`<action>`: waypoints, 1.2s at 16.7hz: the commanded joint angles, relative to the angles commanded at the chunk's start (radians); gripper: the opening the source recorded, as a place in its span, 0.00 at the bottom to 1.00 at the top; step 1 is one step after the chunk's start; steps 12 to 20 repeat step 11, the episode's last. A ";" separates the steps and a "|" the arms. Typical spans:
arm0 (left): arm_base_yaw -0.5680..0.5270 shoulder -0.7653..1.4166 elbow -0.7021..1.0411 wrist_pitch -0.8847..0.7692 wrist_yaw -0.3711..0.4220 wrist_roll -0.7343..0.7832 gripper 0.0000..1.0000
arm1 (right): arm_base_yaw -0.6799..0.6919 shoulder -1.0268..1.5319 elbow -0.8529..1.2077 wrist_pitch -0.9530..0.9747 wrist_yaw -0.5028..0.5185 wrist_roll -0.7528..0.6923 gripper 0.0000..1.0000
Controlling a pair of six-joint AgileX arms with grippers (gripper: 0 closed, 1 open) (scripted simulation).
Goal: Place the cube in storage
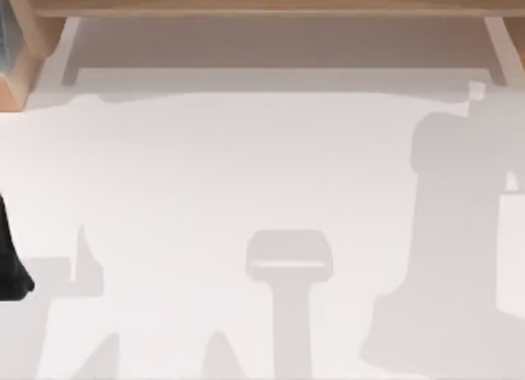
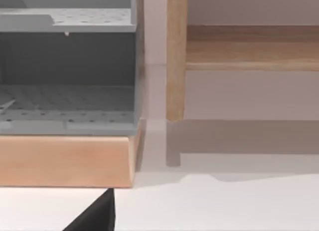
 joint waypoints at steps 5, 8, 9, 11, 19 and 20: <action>0.000 0.000 0.000 0.000 0.000 0.000 1.00 | 0.000 0.000 0.000 0.000 0.000 0.000 0.98; 0.000 0.000 0.000 0.000 0.000 0.000 1.00 | 0.000 0.000 0.000 0.000 0.000 0.000 1.00; 0.000 0.000 0.000 0.000 0.000 0.000 1.00 | 0.000 0.000 0.000 0.000 0.000 0.000 1.00; 0.000 0.000 0.000 0.000 0.000 0.000 1.00 | 0.000 0.000 0.000 0.000 0.000 0.000 1.00; 0.000 0.000 0.000 0.000 0.000 0.000 1.00 | 0.000 0.000 0.000 0.000 0.000 0.000 1.00; 0.000 0.000 0.000 0.000 0.000 0.000 1.00 | 0.000 0.000 0.000 0.000 0.000 0.000 1.00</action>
